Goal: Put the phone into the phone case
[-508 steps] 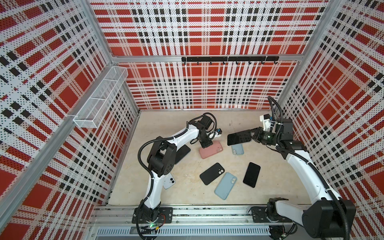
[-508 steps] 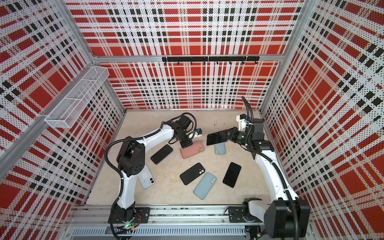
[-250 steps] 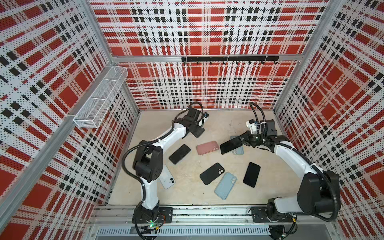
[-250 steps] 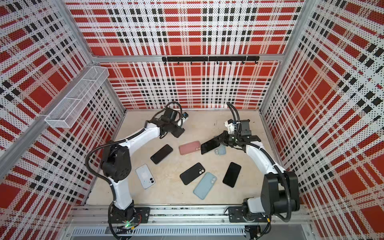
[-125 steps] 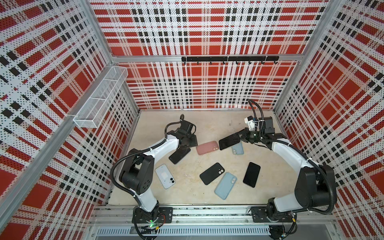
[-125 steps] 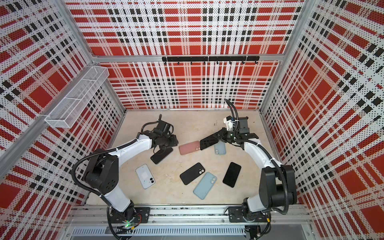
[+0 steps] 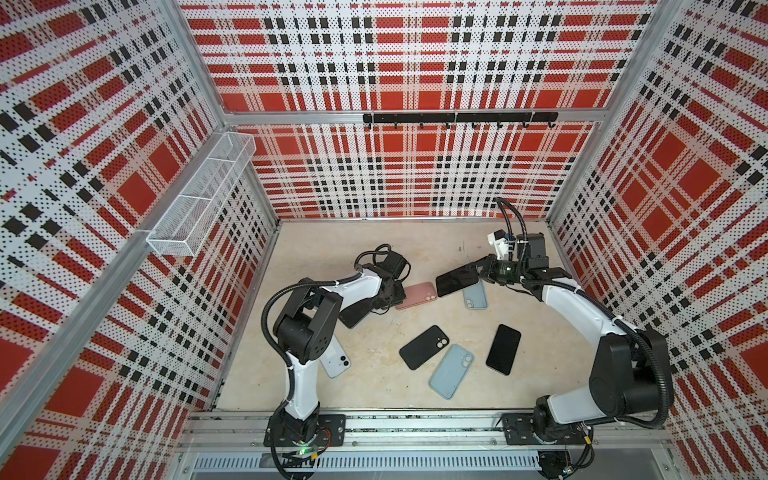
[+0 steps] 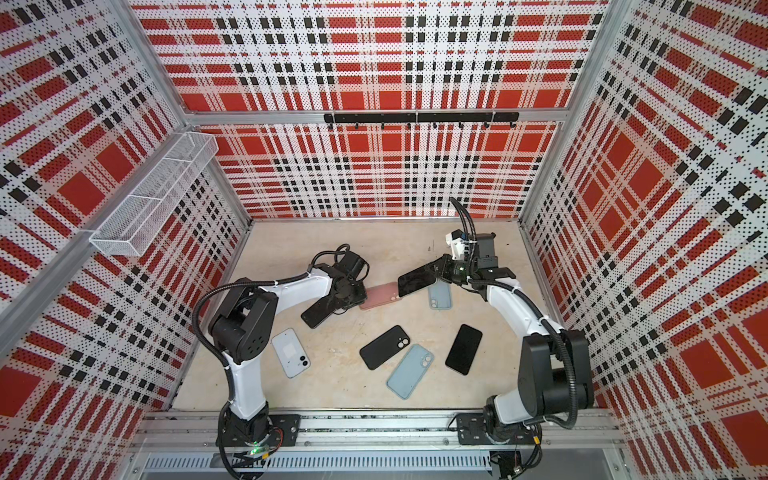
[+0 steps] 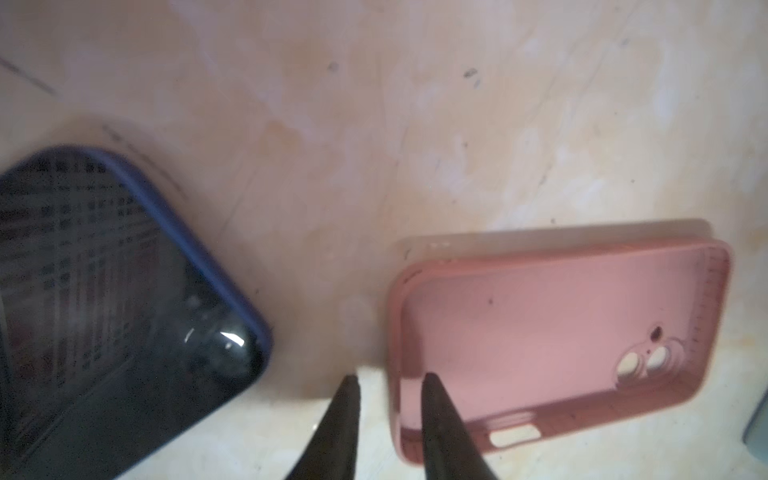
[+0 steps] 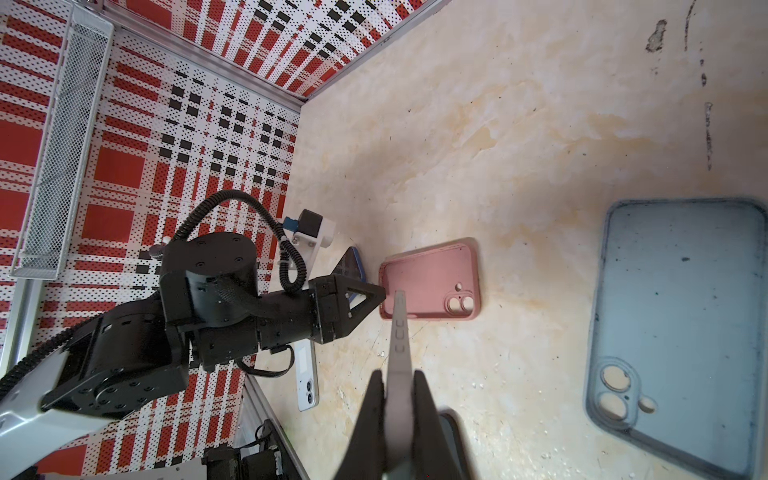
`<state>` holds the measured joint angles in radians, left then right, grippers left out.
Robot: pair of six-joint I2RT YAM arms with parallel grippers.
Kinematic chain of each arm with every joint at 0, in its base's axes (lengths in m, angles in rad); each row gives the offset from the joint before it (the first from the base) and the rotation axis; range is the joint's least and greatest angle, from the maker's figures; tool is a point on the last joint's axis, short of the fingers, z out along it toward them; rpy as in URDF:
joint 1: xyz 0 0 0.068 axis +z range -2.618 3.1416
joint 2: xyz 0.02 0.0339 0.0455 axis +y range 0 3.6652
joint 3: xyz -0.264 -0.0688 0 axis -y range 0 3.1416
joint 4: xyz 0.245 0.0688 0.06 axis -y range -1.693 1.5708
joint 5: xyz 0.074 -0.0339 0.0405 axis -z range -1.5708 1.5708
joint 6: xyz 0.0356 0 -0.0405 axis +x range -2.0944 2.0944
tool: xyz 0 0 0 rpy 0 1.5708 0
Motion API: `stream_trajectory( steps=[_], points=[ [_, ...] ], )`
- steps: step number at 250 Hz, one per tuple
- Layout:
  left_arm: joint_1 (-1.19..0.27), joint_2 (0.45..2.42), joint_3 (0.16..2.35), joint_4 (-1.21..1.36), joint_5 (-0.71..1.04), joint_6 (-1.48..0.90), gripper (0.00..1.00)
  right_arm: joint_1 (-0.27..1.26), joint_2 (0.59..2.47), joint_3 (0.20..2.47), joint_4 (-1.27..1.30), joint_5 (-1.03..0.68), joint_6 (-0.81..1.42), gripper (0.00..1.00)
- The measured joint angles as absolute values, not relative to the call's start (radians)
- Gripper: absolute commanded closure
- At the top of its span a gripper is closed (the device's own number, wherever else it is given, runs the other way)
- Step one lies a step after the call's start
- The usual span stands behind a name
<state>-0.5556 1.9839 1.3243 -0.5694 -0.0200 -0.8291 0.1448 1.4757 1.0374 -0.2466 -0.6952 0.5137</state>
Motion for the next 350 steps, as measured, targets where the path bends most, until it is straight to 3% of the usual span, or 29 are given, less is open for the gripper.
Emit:
stream_trajectory(
  steps=[47, 82, 167, 204, 249, 350],
  points=[
    [-0.563, 2.020, 1.372, -0.578, -0.047, -0.786, 0.95, 0.145, 1.477, 1.037, -0.234, -0.702, 0.524, 1.00],
    [-0.564, 2.026, 1.387, -0.601, -0.065, -0.722, 1.00, 0.146, 1.480, 1.037, -0.235, -0.706, 0.527, 1.00],
    [-0.562, 2.056, 1.441, -0.651, -0.075, -0.533, 0.98, 0.160, 1.544, 1.005, -0.211, -0.708, 0.539, 1.00],
    [-0.562, 2.057, 1.444, -0.653, -0.066, -0.509, 0.91, 0.191, 1.578, 0.995, -0.189, -0.706, 0.556, 1.00],
    [-0.558, 2.057, 1.443, -0.634, -0.036, -0.498, 0.68, 0.215, 1.632, 0.994, -0.104, -0.713, 0.601, 1.00],
    [-0.448, 1.888, 1.277, -0.473, 0.128, -0.558, 0.40, 0.261, 1.752, 0.966, 0.129, -0.706, 0.721, 1.00]
  ],
)
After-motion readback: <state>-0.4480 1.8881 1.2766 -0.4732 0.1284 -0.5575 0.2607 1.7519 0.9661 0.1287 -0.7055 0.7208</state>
